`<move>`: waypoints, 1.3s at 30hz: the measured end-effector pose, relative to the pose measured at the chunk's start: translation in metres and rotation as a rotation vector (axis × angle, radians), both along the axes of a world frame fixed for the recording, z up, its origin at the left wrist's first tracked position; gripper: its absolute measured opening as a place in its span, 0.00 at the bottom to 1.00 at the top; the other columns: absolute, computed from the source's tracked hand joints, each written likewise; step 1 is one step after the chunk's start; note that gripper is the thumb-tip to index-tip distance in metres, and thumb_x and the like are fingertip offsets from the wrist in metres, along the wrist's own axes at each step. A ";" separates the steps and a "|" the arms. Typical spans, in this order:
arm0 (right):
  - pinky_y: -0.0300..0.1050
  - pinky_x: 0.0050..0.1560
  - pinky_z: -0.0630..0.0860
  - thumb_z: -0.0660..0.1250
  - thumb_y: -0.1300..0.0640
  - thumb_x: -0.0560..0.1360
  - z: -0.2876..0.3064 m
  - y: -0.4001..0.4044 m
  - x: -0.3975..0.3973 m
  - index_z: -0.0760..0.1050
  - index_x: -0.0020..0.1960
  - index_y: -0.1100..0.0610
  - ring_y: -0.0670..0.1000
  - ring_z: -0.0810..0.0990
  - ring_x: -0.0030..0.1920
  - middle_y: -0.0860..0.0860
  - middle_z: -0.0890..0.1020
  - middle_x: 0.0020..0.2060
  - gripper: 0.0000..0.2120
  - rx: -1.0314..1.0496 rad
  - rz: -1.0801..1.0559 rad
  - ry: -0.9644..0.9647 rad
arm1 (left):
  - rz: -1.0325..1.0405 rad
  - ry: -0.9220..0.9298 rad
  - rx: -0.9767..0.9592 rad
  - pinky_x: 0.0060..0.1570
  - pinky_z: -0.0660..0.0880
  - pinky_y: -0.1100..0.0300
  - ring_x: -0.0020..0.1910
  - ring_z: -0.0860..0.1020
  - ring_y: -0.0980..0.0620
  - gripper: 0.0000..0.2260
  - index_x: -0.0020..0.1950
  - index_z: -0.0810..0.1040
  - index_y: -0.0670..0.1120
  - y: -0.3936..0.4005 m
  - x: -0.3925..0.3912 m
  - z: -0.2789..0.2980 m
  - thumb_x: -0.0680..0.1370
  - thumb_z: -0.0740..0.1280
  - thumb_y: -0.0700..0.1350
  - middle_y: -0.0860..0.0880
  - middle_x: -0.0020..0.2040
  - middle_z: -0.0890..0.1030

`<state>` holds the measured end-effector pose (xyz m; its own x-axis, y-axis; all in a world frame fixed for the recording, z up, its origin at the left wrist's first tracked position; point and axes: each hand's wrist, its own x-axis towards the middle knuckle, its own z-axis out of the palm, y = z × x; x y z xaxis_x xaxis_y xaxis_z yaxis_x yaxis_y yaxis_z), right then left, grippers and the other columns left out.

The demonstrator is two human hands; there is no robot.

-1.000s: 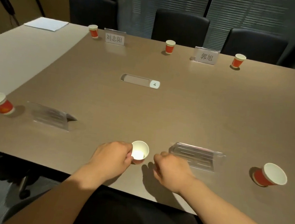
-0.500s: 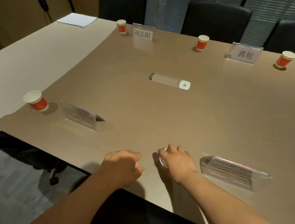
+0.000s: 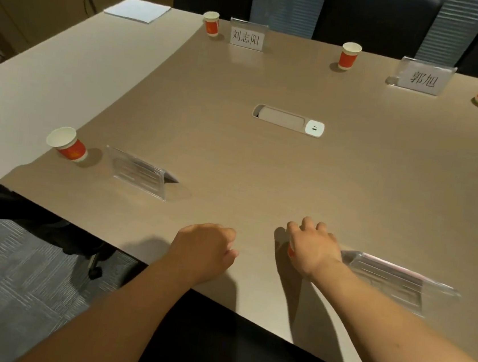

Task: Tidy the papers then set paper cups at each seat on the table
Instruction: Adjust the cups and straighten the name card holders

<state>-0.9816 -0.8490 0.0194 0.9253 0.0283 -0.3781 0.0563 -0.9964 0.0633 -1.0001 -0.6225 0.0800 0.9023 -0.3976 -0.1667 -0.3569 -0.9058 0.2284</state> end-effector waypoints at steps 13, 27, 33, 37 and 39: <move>0.46 0.39 0.67 0.57 0.48 0.78 0.069 0.170 -0.032 0.66 0.41 0.54 0.62 0.79 0.44 0.57 0.82 0.44 0.11 0.199 0.231 -0.051 | -0.004 -0.054 -0.005 0.37 0.69 0.57 0.37 0.74 0.45 0.13 0.32 0.63 0.49 0.147 0.016 0.025 0.76 0.61 0.47 0.52 0.32 0.71; 0.45 0.37 0.67 0.57 0.49 0.77 0.099 0.384 0.018 0.62 0.34 0.55 0.62 0.74 0.39 0.58 0.77 0.37 0.17 0.208 0.223 -0.094 | 0.032 -0.035 -0.040 0.38 0.69 0.56 0.39 0.74 0.44 0.11 0.34 0.64 0.49 0.351 0.066 0.050 0.76 0.61 0.47 0.51 0.35 0.73; 0.47 0.40 0.71 0.57 0.48 0.77 0.087 0.427 0.094 0.75 0.45 0.55 0.63 0.82 0.49 0.59 0.83 0.47 0.13 0.214 0.304 -0.104 | 0.088 -0.067 0.015 0.43 0.75 0.54 0.47 0.79 0.44 0.11 0.40 0.66 0.50 0.379 0.136 0.038 0.78 0.61 0.54 0.49 0.46 0.79; 0.50 0.48 0.74 0.61 0.50 0.77 0.074 0.442 0.153 0.72 0.57 0.56 0.61 0.79 0.55 0.57 0.80 0.54 0.13 0.269 0.285 -0.203 | 0.179 -0.089 0.031 0.46 0.74 0.54 0.52 0.77 0.46 0.09 0.51 0.75 0.50 0.394 0.183 0.028 0.79 0.62 0.54 0.50 0.53 0.77; 0.53 0.56 0.72 0.64 0.50 0.75 0.062 0.443 0.177 0.70 0.61 0.56 0.60 0.74 0.59 0.56 0.75 0.57 0.17 0.247 0.231 -0.220 | 0.202 -0.082 0.066 0.51 0.75 0.53 0.57 0.75 0.47 0.12 0.58 0.74 0.52 0.405 0.208 0.021 0.78 0.63 0.54 0.50 0.58 0.76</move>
